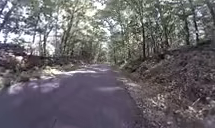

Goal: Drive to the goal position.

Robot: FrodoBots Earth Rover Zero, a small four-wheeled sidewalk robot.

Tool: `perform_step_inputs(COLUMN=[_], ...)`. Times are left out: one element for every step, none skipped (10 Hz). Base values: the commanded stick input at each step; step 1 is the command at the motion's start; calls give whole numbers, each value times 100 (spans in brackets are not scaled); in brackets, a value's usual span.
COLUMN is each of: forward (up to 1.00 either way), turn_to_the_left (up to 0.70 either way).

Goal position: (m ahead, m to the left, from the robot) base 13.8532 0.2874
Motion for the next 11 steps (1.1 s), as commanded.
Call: perform_step_inputs(forward=[70,70,70,70,70,70,70,70,70,70,70], turn_to_the_left=[2,0,0,0,0,0,0,0,0,0,0])
